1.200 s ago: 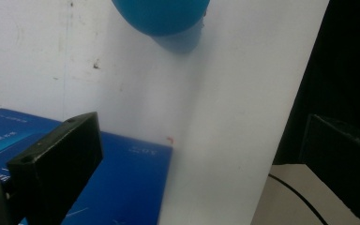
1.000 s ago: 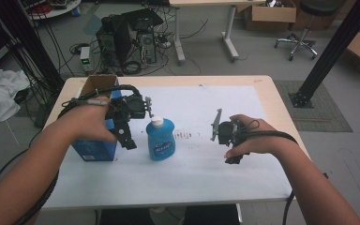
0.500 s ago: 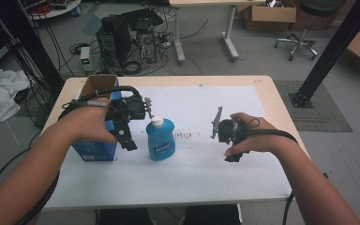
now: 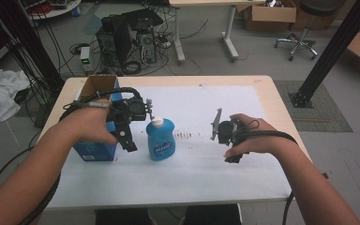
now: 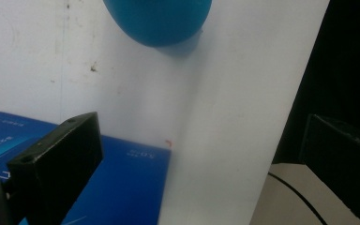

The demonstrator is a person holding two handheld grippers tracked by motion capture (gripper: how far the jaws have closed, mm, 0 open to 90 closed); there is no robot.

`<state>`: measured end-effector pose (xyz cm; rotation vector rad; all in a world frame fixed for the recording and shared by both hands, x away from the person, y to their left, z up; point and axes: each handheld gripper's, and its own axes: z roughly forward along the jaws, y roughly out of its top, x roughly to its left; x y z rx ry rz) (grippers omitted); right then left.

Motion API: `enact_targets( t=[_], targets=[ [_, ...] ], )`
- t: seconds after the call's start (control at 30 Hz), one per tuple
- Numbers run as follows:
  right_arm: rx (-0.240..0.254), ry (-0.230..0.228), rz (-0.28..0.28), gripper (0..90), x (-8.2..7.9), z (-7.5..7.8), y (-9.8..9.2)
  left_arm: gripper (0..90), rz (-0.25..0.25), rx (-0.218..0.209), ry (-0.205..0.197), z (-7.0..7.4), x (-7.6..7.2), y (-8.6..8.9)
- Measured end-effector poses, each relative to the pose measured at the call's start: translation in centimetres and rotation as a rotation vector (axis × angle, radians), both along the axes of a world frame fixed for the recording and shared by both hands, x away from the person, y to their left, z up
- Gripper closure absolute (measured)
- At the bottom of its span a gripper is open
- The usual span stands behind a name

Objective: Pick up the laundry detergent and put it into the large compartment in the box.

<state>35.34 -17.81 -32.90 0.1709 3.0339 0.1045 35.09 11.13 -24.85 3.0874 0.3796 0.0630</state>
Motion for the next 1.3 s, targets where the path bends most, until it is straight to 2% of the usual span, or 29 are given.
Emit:
enact_targets(
  t=[0.27, 0.53, 0.8, 1.1, 1.3],
  targets=[
    [0.015, 0.000, -0.001, 16.1, -0.2, 0.3, -0.3, 0.4, -0.001, 0.007, -0.015, 0.7, -0.3, -0.7],
    [0.008, -0.008, 0.006, 16.1, -0.3, 0.4, -0.4, 0.4, -0.005, 0.008, -0.006, 1.0, -0.4, -1.3],
    [0.006, -0.015, 0.015, 16.1, -0.3, 0.4, -0.4, 0.4, 0.014, -0.009, -0.010, 1.6, 0.0, -1.9],
    [0.013, -0.013, 0.031, 16.1, -0.2, 0.3, -0.1, 0.4, 0.064, -0.012, 0.006, 1.8, 0.9, -2.5],
    [0.020, -0.010, 0.036, 16.1, -0.3, 0.1, 0.2, 0.4, 0.069, -0.015, 0.015, 1.5, 1.2, -3.1]
  ],
)
